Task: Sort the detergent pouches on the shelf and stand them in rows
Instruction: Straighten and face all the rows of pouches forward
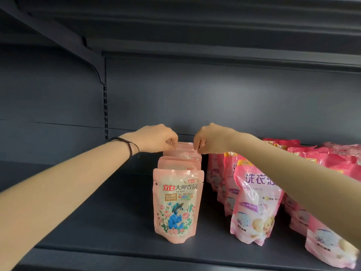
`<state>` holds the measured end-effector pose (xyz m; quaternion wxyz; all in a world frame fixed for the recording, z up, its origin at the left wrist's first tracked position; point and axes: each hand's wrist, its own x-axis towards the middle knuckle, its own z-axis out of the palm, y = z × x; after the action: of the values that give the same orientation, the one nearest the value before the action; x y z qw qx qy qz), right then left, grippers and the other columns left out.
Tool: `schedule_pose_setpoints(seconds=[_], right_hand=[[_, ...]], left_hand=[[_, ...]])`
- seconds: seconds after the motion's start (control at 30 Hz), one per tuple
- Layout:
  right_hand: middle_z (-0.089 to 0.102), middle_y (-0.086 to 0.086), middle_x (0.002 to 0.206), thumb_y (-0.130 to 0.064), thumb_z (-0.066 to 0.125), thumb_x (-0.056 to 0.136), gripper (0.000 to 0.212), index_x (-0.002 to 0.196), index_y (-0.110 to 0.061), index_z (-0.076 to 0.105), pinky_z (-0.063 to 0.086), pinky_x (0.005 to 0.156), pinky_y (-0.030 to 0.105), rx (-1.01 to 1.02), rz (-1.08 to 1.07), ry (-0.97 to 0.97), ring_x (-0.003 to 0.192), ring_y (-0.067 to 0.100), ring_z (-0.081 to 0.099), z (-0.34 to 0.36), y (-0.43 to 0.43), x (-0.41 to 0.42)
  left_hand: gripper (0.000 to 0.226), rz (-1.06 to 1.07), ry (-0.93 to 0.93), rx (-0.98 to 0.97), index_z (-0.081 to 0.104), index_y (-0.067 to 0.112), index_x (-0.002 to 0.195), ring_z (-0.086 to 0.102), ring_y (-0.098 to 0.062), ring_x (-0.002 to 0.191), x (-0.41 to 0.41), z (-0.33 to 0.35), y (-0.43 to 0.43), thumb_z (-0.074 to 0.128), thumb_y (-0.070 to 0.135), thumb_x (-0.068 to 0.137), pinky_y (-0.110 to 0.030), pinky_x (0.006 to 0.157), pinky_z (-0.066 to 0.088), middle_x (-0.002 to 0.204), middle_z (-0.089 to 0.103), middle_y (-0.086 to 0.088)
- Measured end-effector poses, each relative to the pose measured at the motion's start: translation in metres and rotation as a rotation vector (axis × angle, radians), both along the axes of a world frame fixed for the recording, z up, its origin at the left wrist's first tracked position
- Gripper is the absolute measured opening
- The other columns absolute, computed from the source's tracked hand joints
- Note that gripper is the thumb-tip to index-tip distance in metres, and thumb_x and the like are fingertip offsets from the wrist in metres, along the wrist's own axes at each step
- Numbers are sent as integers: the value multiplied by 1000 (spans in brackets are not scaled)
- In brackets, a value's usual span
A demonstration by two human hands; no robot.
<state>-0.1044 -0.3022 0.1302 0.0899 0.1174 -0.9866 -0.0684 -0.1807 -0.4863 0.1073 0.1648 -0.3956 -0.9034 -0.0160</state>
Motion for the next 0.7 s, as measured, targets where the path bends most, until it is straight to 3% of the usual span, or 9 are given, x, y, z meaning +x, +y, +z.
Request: schedule_pose_setpoints(seconds=[0.1, 0.2, 0.27, 0.4, 0.53, 0.7], right_hand=[[68, -5, 114, -22, 61, 89, 23, 110, -22, 70, 53, 90, 40, 87, -57, -60, 109, 19, 60, 1, -1, -24], [67, -4, 115, -27, 62, 88, 23, 110, -23, 69, 52, 80, 35, 169, -101, -73, 109, 19, 59, 0, -2, -40], [67, -2, 114, -29, 62, 88, 24, 109, -20, 69, 48, 73, 32, 214, -115, -93, 108, 21, 60, -4, -3, -48], [69, 3, 111, -29, 61, 90, 25, 112, -19, 65, 50, 78, 34, 295, -112, -143, 106, 22, 61, -13, -7, -56], [66, 1, 109, -28, 64, 89, 23, 112, -22, 65, 45, 71, 31, 289, -111, -114, 102, 23, 60, -14, -7, -58], [69, -2, 110, -33, 65, 88, 23, 108, -21, 69, 45, 71, 31, 219, -107, -94, 106, 20, 60, -15, -6, -62]], left_hand=[[16, 13, -3, -60, 65, 27, 104, 59, -10, 89, -19, -1, 6, 53, 27, 93, -24, 59, 40, 96, 63, 12], [14, -6, -4, -132, 65, 27, 100, 58, -11, 88, -32, 0, 8, 55, 29, 92, -29, 67, 45, 83, 57, 18], [12, -37, 14, -167, 64, 29, 96, 57, -12, 84, -37, -2, 10, 53, 27, 91, -28, 64, 42, 77, 52, 19], [18, -75, 49, -202, 56, 33, 82, 59, -13, 78, -43, -9, 14, 51, 18, 89, -25, 59, 37, 74, 54, 16], [19, -84, 40, -192, 51, 36, 75, 51, -1, 67, -48, -14, 17, 53, 29, 93, -24, 68, 31, 69, 50, 21], [10, -83, 52, -193, 57, 29, 87, 51, -7, 71, -56, -16, 16, 51, 32, 96, -27, 88, 34, 85, 64, 12]])
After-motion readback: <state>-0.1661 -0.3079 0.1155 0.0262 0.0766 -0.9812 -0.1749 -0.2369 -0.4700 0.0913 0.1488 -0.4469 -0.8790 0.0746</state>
